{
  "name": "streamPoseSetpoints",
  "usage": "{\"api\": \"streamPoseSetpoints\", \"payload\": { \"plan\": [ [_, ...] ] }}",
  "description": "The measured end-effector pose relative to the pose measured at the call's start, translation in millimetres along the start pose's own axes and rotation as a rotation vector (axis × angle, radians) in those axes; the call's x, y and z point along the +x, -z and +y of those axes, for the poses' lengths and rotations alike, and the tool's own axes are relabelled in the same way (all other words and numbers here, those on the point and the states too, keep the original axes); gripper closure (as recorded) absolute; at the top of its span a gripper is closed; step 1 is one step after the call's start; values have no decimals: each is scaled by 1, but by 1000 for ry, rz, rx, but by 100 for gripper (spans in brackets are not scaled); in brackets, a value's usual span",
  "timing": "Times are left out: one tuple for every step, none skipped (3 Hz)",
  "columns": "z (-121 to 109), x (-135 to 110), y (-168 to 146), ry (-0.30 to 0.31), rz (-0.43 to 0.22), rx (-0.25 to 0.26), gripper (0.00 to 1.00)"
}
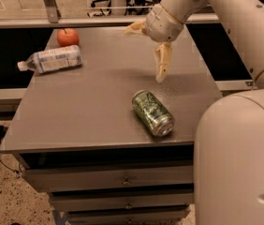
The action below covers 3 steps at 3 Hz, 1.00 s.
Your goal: Knock blue plastic bottle over
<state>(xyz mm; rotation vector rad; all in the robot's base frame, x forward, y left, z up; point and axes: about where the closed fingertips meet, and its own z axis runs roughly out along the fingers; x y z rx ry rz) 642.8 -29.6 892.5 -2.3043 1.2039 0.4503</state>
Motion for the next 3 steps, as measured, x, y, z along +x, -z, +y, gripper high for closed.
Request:
{"api": "streamPoseSetpoints", "payload": {
  "plan": [
    [9, 26, 17, -97, 8, 47, 0],
    [14, 47, 48, -238, -38, 175, 0],
    [16, 51, 53, -268, -49, 197, 0]
  ]
}}
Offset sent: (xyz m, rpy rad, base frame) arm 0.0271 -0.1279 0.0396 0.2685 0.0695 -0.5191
